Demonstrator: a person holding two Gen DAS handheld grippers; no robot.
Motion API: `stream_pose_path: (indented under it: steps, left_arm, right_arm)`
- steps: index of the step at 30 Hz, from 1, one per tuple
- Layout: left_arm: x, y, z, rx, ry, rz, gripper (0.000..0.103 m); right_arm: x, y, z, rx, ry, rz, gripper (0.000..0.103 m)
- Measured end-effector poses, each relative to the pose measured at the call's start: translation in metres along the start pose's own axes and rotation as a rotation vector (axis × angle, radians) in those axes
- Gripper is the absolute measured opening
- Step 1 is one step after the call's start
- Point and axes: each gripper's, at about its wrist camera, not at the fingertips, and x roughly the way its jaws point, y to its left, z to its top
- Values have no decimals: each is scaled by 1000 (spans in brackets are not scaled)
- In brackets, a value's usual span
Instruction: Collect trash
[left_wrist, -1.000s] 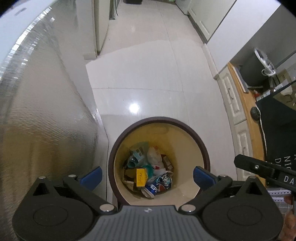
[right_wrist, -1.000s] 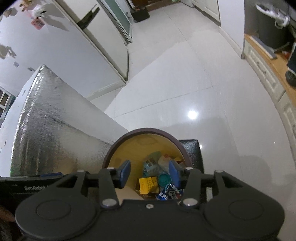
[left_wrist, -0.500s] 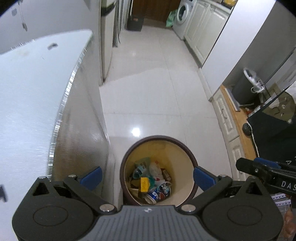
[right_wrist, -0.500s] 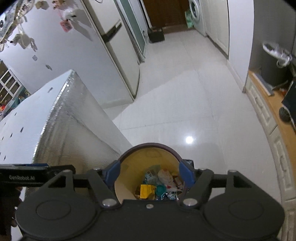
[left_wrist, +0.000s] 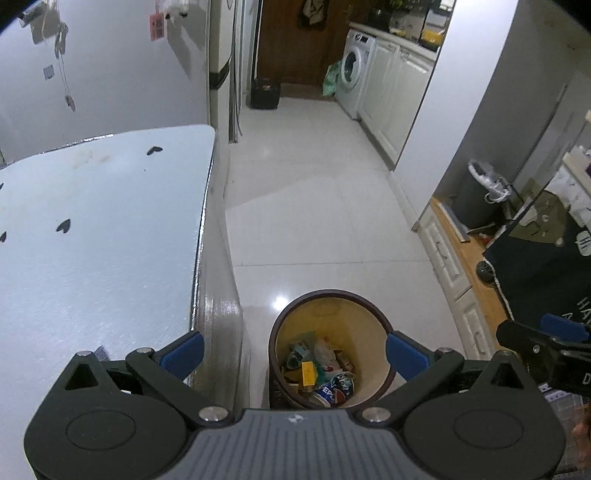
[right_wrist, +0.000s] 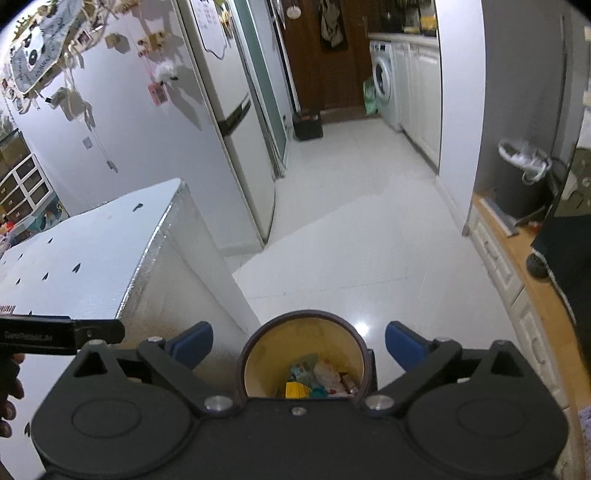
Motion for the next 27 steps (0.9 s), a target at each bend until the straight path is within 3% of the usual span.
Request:
stream_pose_path:
  steps: [15, 22, 27]
  left_arm:
    - [-67, 9, -47, 17, -159, -40, 103]
    - [-74, 7, -73, 78, -208, -11, 103]
    - [-72, 8, -86, 56, -216, -3, 103]
  right_arm:
    - [-80, 27, -48, -51, -206, -64, 103]
    - [-88, 27, -69, -74, -269, -97, 103]
    - [-85, 23, -77, -94, -275, -101, 103]
